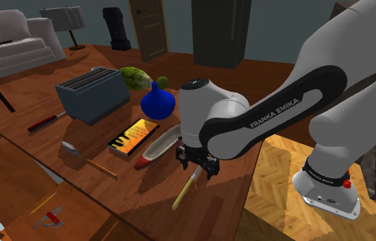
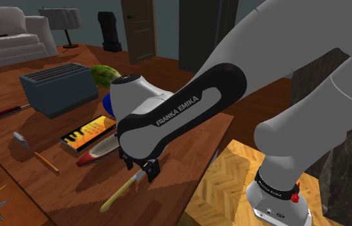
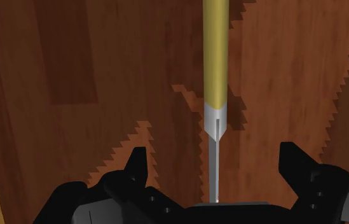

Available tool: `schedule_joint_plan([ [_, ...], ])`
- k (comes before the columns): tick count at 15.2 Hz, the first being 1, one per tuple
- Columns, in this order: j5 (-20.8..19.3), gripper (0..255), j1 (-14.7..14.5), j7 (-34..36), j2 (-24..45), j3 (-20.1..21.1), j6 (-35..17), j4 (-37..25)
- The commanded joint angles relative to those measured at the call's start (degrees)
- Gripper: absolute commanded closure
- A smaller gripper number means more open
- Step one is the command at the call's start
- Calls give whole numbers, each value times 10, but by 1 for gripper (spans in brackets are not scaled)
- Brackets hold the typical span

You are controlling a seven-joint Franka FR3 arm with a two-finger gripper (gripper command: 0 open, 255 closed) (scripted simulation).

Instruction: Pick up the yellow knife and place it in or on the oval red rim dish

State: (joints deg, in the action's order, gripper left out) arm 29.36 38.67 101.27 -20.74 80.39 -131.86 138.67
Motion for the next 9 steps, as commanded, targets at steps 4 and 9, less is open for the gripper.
schedule_joint_plan([
  [4, 0, 0, 1, 0, 1, 1, -1, 0],
  [9, 0, 255, 1, 0, 1, 1, -1, 0],
])
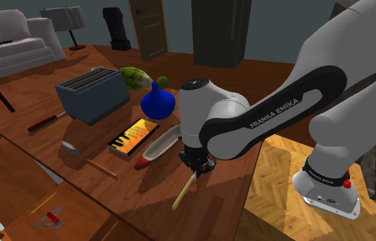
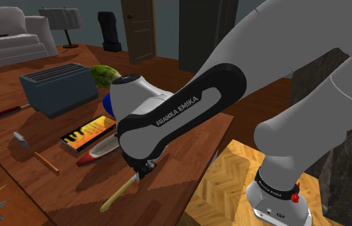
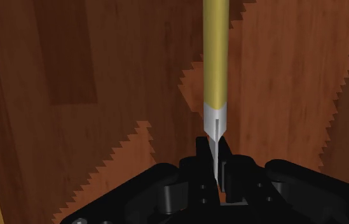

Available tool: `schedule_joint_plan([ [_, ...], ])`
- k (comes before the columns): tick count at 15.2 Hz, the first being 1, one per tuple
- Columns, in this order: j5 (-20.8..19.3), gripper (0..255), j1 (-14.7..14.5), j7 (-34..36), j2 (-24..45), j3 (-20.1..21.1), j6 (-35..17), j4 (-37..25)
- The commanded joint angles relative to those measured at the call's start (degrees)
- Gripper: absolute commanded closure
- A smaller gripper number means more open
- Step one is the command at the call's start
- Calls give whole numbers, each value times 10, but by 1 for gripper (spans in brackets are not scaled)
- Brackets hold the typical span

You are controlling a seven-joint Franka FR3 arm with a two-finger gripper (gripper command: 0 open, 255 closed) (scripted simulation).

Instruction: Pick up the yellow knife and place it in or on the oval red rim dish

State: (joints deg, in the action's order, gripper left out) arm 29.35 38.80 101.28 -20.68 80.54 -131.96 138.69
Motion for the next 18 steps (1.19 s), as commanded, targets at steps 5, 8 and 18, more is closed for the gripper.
schedule_joint_plan([
  [5, 0, 255, 0, 0, 0, 0, 0, 0],
  [8, 4, 255, -32, -4, -16, -39, 28, -9],
  [18, 9, 255, -92, -13, -63, -131, 120, -45],
])
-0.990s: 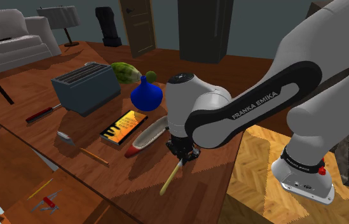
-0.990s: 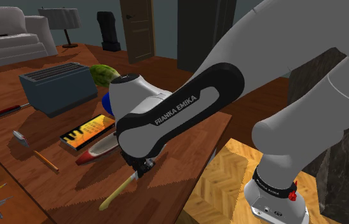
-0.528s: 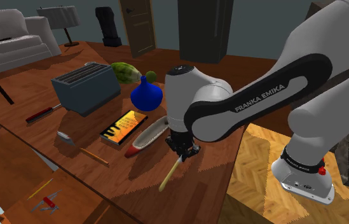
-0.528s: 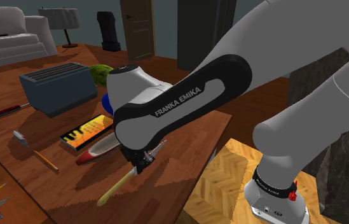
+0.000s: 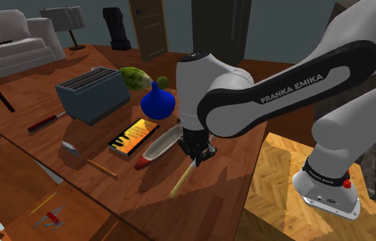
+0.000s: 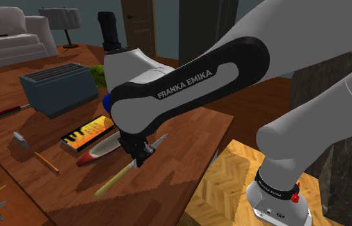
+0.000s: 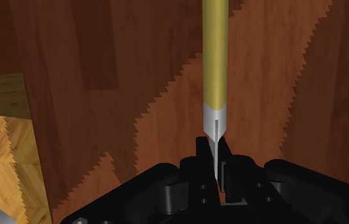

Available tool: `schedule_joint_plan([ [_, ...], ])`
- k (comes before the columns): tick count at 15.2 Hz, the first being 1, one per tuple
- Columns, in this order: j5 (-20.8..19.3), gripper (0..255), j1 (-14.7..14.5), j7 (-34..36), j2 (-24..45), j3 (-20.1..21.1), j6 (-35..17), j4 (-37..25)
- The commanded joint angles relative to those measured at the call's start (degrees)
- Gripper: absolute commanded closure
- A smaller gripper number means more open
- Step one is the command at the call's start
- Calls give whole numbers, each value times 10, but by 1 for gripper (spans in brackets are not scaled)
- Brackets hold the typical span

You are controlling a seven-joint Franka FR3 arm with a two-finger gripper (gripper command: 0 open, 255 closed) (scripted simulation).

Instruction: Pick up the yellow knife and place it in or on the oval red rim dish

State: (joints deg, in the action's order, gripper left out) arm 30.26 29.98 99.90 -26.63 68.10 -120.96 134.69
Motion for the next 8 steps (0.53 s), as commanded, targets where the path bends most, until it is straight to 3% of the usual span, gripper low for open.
schedule_joint_plan([
  [1, -1, 255, -8, 0, -8, -14, 19, -10],
  [8, -6, 255, -26, -1, -30, -56, 77, -43],
])
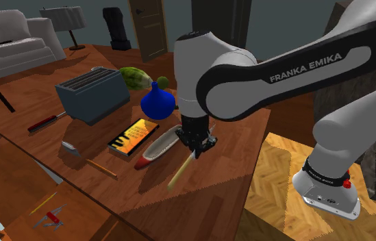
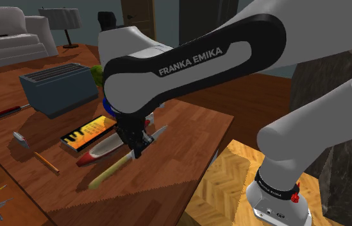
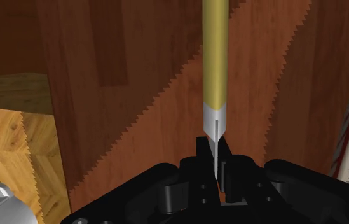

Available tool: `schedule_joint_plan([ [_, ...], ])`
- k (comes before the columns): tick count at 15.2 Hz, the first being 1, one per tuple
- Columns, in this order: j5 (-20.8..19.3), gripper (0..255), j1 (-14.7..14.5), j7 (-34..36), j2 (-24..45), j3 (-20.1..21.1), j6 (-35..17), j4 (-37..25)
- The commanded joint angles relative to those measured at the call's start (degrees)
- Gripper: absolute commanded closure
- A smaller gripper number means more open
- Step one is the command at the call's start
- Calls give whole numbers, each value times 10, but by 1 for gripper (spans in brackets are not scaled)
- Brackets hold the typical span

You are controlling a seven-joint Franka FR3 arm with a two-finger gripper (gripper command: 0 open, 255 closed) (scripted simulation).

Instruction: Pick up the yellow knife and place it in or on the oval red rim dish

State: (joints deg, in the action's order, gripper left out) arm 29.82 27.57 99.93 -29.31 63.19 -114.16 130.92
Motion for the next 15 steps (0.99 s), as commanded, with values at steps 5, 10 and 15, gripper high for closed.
schedule_joint_plan([
  [5, -48, 255, 66, 3, 55, 30, 7, -58],
  [10, -180, 255, 259, 56, 198, 205, -17, -140],
  [15, -85, 255, 602, -45, 95, 463, 29, -255],
])
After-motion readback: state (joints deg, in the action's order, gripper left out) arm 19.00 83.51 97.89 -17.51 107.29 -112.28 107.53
